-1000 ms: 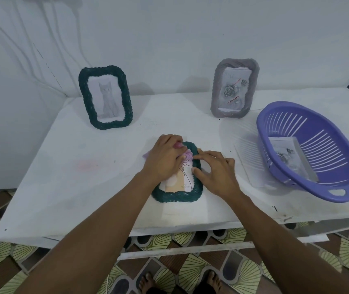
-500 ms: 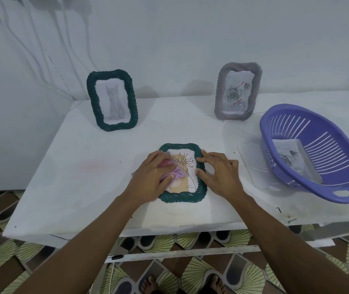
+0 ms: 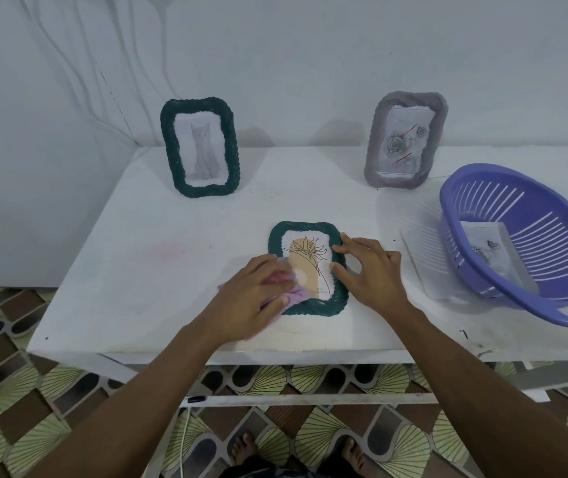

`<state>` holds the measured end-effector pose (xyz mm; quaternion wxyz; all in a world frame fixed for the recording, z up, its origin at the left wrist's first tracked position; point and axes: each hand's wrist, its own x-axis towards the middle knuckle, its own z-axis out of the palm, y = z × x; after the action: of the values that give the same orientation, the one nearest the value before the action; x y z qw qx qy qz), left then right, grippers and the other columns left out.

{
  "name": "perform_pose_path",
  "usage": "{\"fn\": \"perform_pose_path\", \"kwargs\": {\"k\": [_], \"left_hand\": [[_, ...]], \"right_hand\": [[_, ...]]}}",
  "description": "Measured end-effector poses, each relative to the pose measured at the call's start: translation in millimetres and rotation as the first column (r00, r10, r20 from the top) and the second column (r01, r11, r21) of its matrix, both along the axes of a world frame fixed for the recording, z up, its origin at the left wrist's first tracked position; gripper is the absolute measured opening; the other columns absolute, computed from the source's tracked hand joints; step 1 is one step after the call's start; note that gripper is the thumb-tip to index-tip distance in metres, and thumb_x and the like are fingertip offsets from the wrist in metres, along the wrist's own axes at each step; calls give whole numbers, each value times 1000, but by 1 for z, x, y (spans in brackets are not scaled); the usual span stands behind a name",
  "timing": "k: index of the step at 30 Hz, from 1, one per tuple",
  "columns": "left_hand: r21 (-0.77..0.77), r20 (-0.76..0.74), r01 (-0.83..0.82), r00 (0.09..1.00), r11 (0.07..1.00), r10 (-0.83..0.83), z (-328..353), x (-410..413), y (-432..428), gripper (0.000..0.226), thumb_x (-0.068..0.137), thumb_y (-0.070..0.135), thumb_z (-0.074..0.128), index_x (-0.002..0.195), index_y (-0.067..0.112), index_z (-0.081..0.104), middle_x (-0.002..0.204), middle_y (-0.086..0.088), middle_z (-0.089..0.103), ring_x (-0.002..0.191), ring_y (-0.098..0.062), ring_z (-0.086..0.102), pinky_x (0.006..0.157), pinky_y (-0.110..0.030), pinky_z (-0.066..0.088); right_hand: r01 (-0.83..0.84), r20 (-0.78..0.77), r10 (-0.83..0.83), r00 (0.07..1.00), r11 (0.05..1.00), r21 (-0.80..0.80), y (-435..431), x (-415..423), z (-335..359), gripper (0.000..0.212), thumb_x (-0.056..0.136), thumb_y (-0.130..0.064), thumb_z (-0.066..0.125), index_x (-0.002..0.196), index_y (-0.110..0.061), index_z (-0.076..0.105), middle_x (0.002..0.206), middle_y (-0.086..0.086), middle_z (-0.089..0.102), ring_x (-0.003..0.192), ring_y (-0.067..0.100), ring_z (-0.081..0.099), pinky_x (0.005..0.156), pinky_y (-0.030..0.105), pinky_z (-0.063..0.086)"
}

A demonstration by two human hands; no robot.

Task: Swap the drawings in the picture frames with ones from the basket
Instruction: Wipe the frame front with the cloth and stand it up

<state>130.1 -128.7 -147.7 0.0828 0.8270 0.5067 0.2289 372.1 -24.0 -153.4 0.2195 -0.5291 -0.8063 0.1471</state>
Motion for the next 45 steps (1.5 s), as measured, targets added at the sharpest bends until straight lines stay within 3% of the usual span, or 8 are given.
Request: {"fn": "perform_pose_path", "kwargs": {"k": [5,12,25,27,31,38,41,45], "left_hand": [[55,-15,-272,962,961,273,-2,-22,-5,34,101,28,44,127,13,59,135,-5,52,132,-21,39,109,-39,36],[-45,-224,-614,775,788,591,-5,-80,-12,58,99,43,25,143,10,43,148,-16,43,138,-34,36,113,-49,30],[-86,-326,-816,565,571,758,5,-82,-22,65,97,51,16,152,14,21,160,-13,17,148,-33,12,118,-54,10],[-88,-285,-753,646,652,708,12,-63,-13,70,97,54,17,153,13,17,161,-14,15,149,-31,9,120,-50,6],[-344,-250,-459,886,819,391,17,-4,20,68,99,54,28,154,17,11,163,-9,8,150,-23,3,121,-45,4],[-337,143,-418,863,843,485,10,21,34,62,93,23,57,149,15,32,148,-5,40,136,-24,37,115,-38,29],[-382,353,-422,756,822,552,10,21,36,65,87,11,66,145,18,39,141,9,46,126,-9,45,110,-27,35],[-422,625,-350,556,837,548,27,15,45,57,82,-3,70,131,22,55,133,3,53,115,-14,57,99,-27,50]], "right_hand": [[0,12,0,1000,1000,-13,0,1,1,38,87,-48,60,122,-34,61,143,-13,48,131,8,38,99,41,23],[8,12,-8,1000,999,-34,-2,2,2,37,88,-46,61,123,-35,59,143,-13,48,131,8,37,101,40,21],[-40,30,40,999,999,-26,-2,-4,6,36,86,-47,61,121,-39,55,142,-10,49,130,12,37,98,42,22],[-38,29,39,999,998,-43,-3,-8,9,39,85,-47,63,122,-39,54,141,-10,49,130,12,37,94,39,21],[8,20,-6,1000,996,-87,-6,-15,15,36,84,-42,67,118,-39,57,137,-11,52,129,13,38,90,34,18],[-30,-211,-11,978,981,-191,-8,-22,25,40,80,-18,75,115,-31,60,123,-14,56,121,13,45,99,33,32],[-100,-421,-12,907,965,-243,-4,-20,31,43,78,-6,75,114,-28,62,131,-12,50,114,12,54,99,26,46],[-225,-643,-86,761,895,-386,8,-19,56,46,80,0,73,114,-29,65,126,-11,58,99,12,64,81,27,57]]}}
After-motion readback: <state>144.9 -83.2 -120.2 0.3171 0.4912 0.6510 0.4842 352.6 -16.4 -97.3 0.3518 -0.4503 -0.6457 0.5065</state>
